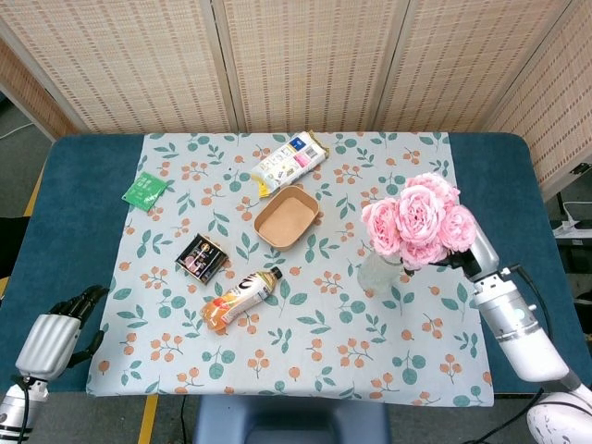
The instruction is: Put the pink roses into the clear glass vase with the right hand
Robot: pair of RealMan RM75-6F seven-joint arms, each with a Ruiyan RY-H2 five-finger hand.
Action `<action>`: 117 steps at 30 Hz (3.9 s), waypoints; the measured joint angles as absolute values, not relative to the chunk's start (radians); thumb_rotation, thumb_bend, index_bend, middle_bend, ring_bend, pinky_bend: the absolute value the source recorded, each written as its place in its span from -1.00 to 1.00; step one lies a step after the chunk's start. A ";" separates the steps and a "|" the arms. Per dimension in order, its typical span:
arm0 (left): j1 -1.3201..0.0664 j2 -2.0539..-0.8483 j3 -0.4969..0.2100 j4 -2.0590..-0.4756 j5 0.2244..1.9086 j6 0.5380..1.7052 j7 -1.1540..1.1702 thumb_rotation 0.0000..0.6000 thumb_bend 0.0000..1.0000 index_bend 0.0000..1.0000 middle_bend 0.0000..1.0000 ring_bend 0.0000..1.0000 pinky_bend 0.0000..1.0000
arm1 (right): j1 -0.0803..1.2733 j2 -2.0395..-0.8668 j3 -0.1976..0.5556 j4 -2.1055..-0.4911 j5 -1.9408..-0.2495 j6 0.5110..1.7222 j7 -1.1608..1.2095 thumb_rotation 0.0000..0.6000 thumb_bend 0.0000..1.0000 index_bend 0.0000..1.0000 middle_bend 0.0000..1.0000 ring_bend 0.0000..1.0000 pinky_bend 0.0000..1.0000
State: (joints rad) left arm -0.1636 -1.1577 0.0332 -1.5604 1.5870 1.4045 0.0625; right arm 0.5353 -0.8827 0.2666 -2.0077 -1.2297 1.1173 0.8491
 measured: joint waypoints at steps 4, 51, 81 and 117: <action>-0.166 -1.158 0.033 -1.560 1.583 1.396 0.063 1.00 -0.16 -0.74 -0.73 -0.46 -0.25 | 0.545 -0.940 0.278 -1.934 -1.213 1.085 0.883 1.00 0.05 0.82 0.89 1.00 1.00; -0.167 -1.158 0.032 -1.558 1.578 1.391 0.055 1.00 -0.16 -0.74 -0.73 -0.46 -0.25 | 0.482 -0.956 0.276 -2.027 -1.305 1.063 0.763 1.00 0.09 0.82 0.89 1.00 1.00; -0.166 -1.158 0.033 -1.559 1.581 1.392 0.058 1.00 -0.16 -0.74 -0.73 -0.46 -0.25 | 0.428 -0.914 0.227 -1.991 -1.303 1.030 0.741 1.00 0.06 0.57 0.89 1.00 1.00; -0.164 -1.160 0.027 -1.554 1.557 1.385 0.065 1.00 -0.16 -0.74 -0.73 -0.46 -0.25 | 0.276 -1.072 0.112 -1.645 -1.574 1.348 0.627 1.00 -0.87 -0.47 0.89 0.94 1.00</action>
State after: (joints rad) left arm -0.1642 -1.1596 0.0270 -1.5540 1.5575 1.3848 0.0648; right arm 0.2764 -1.0715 0.1125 -1.6452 -1.5739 1.3480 0.6265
